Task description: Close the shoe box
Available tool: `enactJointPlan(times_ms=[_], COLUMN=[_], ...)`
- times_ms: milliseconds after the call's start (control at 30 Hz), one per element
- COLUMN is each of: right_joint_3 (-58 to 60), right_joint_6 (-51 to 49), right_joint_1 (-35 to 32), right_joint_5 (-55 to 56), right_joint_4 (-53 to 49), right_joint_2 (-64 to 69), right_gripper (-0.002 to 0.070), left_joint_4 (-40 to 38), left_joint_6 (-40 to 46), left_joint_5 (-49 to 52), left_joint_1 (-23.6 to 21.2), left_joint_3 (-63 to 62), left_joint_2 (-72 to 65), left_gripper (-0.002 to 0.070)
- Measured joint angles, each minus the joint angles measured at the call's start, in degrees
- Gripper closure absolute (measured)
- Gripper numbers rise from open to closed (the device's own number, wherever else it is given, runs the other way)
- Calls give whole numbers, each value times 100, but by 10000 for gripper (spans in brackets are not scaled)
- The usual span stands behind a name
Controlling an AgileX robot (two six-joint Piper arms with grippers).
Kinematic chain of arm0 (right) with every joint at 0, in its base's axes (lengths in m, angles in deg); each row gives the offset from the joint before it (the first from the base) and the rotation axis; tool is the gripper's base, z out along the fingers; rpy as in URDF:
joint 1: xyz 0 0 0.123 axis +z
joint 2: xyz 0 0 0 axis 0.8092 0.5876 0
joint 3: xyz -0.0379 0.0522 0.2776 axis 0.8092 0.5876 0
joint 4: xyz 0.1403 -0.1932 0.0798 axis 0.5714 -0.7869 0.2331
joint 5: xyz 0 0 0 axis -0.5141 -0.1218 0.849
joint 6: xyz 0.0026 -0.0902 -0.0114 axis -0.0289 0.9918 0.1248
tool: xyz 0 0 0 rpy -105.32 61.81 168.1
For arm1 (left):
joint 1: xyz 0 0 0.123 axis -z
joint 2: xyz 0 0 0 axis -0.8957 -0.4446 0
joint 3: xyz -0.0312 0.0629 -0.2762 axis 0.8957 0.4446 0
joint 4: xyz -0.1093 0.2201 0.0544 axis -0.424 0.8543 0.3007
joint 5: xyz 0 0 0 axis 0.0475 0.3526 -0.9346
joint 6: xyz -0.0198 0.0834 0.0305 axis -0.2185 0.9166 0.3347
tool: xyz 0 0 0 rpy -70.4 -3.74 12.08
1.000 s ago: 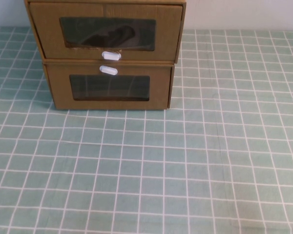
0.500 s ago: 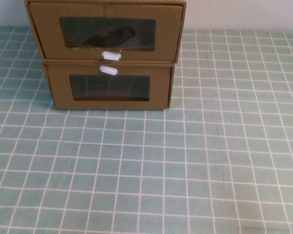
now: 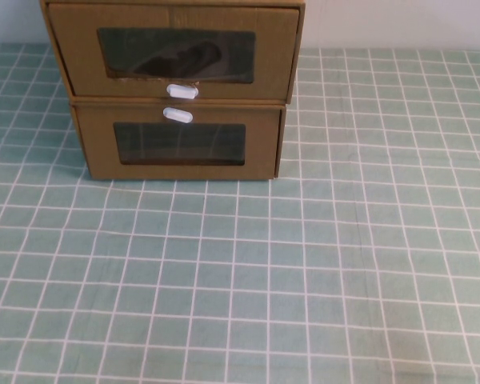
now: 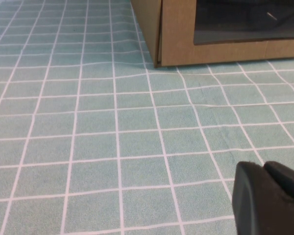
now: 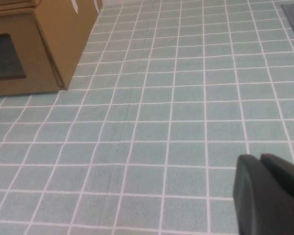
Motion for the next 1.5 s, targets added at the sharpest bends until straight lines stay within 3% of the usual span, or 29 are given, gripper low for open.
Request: enactJointPlan(times_ms=[467, 733, 1033, 1500], right_joint_3=[99, 1258, 1319, 1319], right_joint_6=[0, 0, 129, 566], right_joint_1=[-404, -714, -877, -877], right_joint_5=[94, 1377, 447, 361], right_joint_4=[-22, -64, -333, -333], right_joint_2=[-1038, -1076, -1076, -1076], right_gripper=[689, 689, 689, 689], left_joint_4=[0, 4, 4, 4], left_joint_6=[0, 0, 0, 0], left_joint_5=[0, 0, 0, 0], left_joint_1=[0, 0, 0, 0], left_joint_3=[0, 0, 0, 0], left_joint_2=[0, 0, 5, 5], left_gripper=[680, 680, 680, 680])
